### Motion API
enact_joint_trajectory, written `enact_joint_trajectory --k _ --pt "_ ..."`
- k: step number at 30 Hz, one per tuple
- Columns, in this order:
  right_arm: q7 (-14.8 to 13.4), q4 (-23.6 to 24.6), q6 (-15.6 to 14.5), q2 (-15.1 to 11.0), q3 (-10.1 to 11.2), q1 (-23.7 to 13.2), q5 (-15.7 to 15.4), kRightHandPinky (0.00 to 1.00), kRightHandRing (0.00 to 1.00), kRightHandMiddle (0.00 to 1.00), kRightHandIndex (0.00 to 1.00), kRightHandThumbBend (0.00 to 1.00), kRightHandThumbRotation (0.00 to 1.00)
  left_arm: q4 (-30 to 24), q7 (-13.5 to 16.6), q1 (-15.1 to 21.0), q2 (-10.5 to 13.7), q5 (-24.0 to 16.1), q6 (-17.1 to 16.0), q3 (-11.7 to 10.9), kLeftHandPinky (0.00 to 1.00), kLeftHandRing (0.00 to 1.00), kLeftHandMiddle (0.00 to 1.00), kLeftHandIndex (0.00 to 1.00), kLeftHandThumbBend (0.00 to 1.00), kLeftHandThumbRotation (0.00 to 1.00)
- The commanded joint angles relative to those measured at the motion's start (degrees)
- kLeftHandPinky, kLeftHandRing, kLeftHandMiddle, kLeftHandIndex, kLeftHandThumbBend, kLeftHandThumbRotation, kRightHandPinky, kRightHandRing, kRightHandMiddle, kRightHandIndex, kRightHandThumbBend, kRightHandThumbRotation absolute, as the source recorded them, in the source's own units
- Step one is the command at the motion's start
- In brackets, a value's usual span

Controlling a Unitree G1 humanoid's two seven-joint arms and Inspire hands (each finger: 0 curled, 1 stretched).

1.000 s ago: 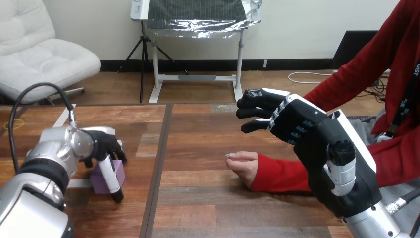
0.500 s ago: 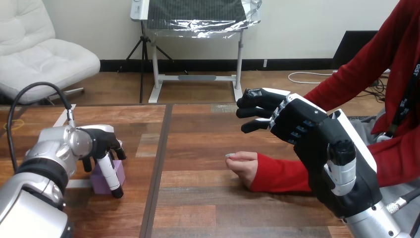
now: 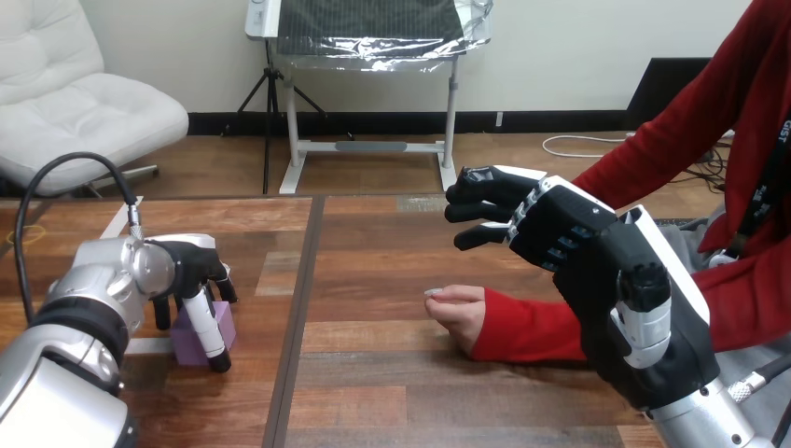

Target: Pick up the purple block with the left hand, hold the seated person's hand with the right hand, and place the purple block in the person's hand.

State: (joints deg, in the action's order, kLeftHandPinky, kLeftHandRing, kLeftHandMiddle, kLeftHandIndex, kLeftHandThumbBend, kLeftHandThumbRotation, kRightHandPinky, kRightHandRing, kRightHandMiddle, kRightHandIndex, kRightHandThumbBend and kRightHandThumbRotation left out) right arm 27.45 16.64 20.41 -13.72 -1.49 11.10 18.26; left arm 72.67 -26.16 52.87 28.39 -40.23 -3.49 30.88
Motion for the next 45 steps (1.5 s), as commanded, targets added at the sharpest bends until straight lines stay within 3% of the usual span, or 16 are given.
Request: enact_joint_trajectory --k 1,8,13,25,45 --pt "-0.09 1.73 0.60 0.16 1.25 -2.37 1.21 0.67 0.75 0.77 0.75 0.96 1.00 0.39 0.18 0.92 -0.24 -0.80 0.01 1.09 0.52 0.54 0.57 0.79 0.82 0.00" --pt "-0.05 1.61 0.48 0.01 1.37 -2.37 1.19 0.67 0.75 0.77 0.75 0.97 1.00 0.39 3.57 0.48 -0.64 -1.48 1.81 1.13 0.34 0.37 0.43 0.73 0.76 0.00" --pt "0.24 1.42 0.67 -0.09 1.42 -2.52 1.38 0.67 0.75 0.77 0.75 0.96 1.00 0.20 5.53 0.14 -0.73 -1.83 2.35 1.24 0.30 0.35 0.42 0.68 0.71 0.00" --pt "0.07 1.88 -0.01 -0.25 1.48 -2.28 1.64 0.67 0.76 0.77 0.75 0.97 1.00 0.08 8.55 -0.45 -0.66 -1.52 2.73 1.06 0.33 0.39 0.50 0.55 0.65 0.00" --pt "-0.19 2.34 -0.54 -0.44 1.50 -2.31 1.66 0.68 0.76 0.77 0.75 0.99 1.00 -0.07 9.06 -0.02 -0.92 -1.16 4.89 0.80 0.31 0.37 0.46 0.46 0.79 0.00"
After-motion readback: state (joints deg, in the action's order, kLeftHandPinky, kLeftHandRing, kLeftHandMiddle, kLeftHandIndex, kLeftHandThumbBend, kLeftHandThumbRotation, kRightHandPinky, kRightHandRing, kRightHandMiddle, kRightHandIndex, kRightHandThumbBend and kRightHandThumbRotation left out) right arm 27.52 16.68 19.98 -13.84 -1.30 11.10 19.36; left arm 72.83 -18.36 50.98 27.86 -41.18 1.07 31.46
